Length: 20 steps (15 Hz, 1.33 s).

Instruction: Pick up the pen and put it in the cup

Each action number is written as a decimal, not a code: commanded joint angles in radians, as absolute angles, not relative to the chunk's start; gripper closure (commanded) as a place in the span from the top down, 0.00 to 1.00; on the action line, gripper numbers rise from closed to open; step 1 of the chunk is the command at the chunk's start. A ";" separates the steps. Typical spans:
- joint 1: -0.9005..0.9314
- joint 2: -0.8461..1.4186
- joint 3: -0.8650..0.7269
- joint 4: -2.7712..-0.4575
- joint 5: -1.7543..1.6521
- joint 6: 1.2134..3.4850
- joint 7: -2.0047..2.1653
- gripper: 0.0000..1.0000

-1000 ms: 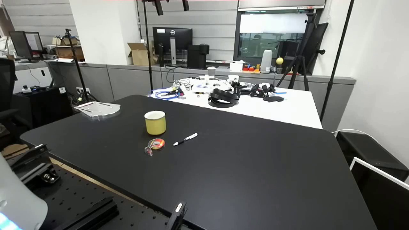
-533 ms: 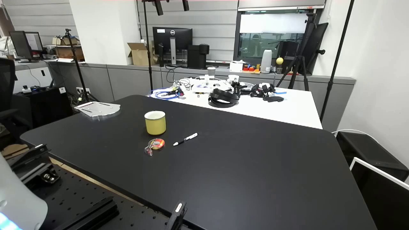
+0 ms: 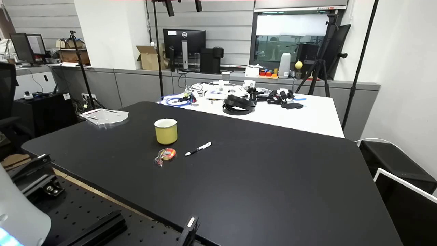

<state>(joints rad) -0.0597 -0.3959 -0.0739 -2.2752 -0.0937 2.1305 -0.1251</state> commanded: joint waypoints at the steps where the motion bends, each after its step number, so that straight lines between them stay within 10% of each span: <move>1: -0.058 -0.396 -0.075 -2.274 -0.094 2.129 -0.125 1.00; 20: -0.097 -0.032 -0.080 -2.302 0.004 2.481 0.142 1.00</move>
